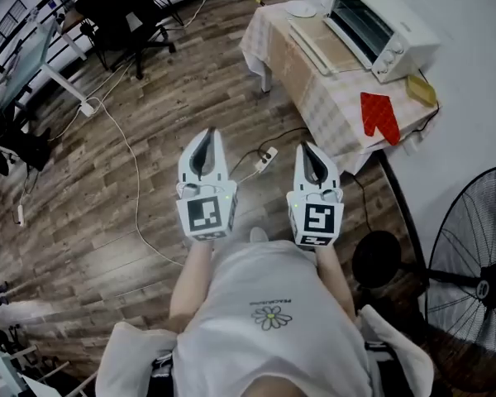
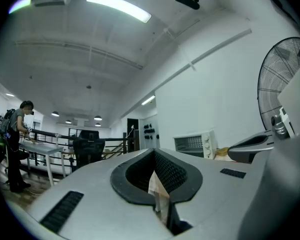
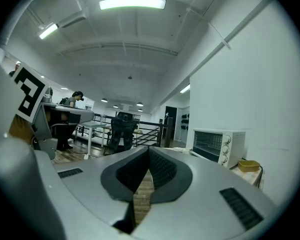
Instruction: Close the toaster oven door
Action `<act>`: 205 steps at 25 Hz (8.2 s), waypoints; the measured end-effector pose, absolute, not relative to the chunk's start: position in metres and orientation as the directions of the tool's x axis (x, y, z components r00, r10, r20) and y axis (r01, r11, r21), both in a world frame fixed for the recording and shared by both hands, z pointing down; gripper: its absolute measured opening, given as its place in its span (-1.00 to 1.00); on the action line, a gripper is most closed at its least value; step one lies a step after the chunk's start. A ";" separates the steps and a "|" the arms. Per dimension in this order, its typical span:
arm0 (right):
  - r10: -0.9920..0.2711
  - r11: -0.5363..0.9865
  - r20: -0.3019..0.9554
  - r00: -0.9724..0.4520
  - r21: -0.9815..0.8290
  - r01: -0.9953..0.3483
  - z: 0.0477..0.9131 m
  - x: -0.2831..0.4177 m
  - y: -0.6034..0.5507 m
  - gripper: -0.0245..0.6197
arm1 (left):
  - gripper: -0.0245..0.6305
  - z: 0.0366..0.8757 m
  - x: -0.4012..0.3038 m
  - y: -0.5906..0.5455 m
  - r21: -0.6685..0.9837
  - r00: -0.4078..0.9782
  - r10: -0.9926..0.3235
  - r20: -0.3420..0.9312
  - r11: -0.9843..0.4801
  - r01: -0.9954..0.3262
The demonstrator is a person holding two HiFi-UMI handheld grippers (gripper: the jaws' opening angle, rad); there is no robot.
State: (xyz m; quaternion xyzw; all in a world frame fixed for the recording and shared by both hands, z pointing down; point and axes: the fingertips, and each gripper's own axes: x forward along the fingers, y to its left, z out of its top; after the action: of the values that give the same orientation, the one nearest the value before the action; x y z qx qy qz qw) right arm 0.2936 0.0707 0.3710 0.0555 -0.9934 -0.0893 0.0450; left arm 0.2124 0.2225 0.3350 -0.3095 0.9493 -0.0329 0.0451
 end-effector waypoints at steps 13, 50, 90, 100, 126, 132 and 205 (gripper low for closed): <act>-0.075 0.984 0.086 -0.993 0.166 -0.060 0.389 0.272 0.065 -0.90 | -0.88 0.345 0.204 0.225 -0.063 -0.832 -0.552 -0.054 0.833 -0.549; -0.252 0.953 0.117 -0.961 0.199 -0.226 0.385 0.019 0.012 -0.90 | -0.88 0.348 -0.097 0.157 -0.018 -0.739 -0.668 -0.084 0.743 -0.669; -0.645 0.764 0.077 -0.760 0.077 -0.641 0.368 -0.062 -0.122 -0.90 | -0.88 0.336 -0.221 -0.045 -0.088 -0.359 -0.929 -0.090 0.367 -0.926; -0.844 0.536 0.059 -0.533 0.036 -0.844 0.365 0.022 -0.161 -0.90 | -0.88 0.322 -0.144 -0.135 -0.099 -0.051 -0.991 -0.122 0.063 -0.993; -0.981 0.145 0.090 -0.171 -0.242 -0.959 0.393 0.032 -0.129 -0.89 | -0.88 0.323 -0.152 -0.167 -0.053 0.290 -0.951 -0.112 -0.285 -0.957; -0.960 0.215 0.085 -0.265 -0.379 -0.900 0.400 0.021 -0.134 -0.89 | -0.88 0.328 -0.156 -0.166 -0.067 0.288 -0.952 -0.103 -0.283 -0.957; -0.929 -0.065 0.165 -0.331 -0.954 -0.292 0.554 0.004 -0.263 -0.64 | -0.88 0.381 -0.187 -0.195 -0.039 0.202 -0.979 0.022 -0.203 -0.978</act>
State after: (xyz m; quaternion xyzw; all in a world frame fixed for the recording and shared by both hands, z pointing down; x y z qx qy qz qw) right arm 0.0038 -0.2631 0.5536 0.4960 -0.6156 0.5355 -0.2971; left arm -0.1872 -0.1946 0.3812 -0.7753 0.6312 -0.0211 0.0082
